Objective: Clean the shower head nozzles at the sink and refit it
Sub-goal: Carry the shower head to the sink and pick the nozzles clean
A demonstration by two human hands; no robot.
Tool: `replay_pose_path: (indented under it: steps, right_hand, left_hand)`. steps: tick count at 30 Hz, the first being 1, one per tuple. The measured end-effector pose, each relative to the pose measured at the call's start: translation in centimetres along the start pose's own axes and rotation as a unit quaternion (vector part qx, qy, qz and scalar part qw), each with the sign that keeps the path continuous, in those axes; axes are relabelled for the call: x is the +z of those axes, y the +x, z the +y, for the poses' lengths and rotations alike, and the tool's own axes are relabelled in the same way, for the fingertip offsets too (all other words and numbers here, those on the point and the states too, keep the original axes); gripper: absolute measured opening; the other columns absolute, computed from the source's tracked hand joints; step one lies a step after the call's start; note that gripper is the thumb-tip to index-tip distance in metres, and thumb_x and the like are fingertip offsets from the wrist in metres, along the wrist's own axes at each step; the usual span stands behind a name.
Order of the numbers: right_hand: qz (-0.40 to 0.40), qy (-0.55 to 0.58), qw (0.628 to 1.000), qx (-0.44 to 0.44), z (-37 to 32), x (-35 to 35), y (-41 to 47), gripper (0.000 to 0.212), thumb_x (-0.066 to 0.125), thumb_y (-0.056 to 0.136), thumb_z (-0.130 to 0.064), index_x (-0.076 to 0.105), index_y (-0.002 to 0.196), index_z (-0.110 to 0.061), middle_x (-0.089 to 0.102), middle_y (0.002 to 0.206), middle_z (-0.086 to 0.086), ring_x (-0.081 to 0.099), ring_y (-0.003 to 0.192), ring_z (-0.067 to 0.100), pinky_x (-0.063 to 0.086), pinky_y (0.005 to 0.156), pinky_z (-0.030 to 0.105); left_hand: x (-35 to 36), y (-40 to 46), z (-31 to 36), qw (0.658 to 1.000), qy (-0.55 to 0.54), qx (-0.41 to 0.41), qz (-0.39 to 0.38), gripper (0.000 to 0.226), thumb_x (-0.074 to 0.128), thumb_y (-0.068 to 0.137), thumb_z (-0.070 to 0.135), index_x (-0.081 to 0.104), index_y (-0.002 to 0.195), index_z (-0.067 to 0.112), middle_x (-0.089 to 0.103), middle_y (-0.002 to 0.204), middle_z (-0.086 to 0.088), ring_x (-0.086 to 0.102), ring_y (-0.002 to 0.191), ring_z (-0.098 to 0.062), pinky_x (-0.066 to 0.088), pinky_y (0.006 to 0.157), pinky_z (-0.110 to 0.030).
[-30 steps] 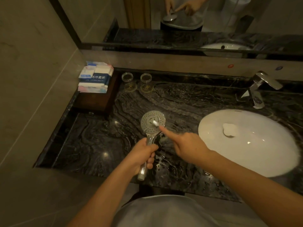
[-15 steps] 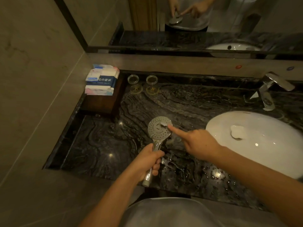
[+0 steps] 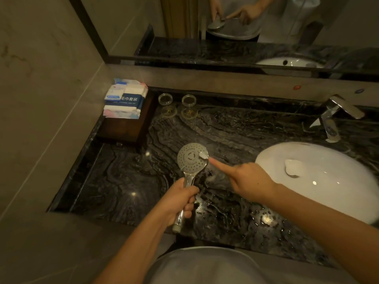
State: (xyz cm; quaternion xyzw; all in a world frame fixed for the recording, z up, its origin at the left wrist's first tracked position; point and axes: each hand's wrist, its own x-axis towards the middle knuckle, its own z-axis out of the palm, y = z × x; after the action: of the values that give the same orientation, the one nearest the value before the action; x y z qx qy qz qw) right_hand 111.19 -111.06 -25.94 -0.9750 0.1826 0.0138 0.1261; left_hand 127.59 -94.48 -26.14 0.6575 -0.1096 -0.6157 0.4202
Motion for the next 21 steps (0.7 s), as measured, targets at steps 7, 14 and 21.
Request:
replay_pose_path:
  steps: [7, 14, 21]
  right_hand:
    - [0.02, -0.004, 0.999, 0.036, 0.2, 0.5, 0.2, 0.076, 0.041, 0.096, -0.026, -0.004, 0.151, -0.052, 0.053, 0.058, -0.002, 0.048, 0.048, 0.02, 0.038, 0.049, 0.029]
    - [-0.016, 0.05, 0.994, 0.098, -2.0, 2.4, -1.9, 0.077, 0.042, 0.098, -0.025, -0.007, 0.152, -0.05, 0.059, 0.063, 0.001, 0.055, 0.053, 0.021, 0.05, 0.057, 0.035]
    - [0.088, 0.187, 0.943, 0.259, -2.7, 1.7, -1.2, 0.069, 0.041, 0.102, -0.019, 0.006, 0.15, -0.053, 0.054, 0.054, 0.007, 0.053, 0.047, 0.023, 0.05, 0.053, 0.042]
  left_hand:
    - [0.1, 0.0, -0.3, 1.0, 0.006, 0.0, 0.006, 0.012, 0.049, 0.102, 0.007, 0.045, 0.095, 0.016, 0.046, 0.055, 0.002, 0.034, 0.042, -0.01, 0.026, 0.038, -0.021]
    - [0.6, 0.5, 0.2, 0.998, -0.051, 0.019, 0.041, 0.012, 0.05, 0.101, 0.007, 0.047, 0.094, 0.016, 0.046, 0.057, 0.002, 0.036, 0.043, -0.01, 0.028, 0.037, -0.023]
    - [1.9, 0.1, 1.5, 0.995, -0.024, 0.077, 0.067, 0.012, 0.05, 0.101, 0.01, 0.045, 0.094, 0.018, 0.045, 0.059, 0.001, 0.037, 0.043, -0.011, 0.03, 0.037, -0.024]
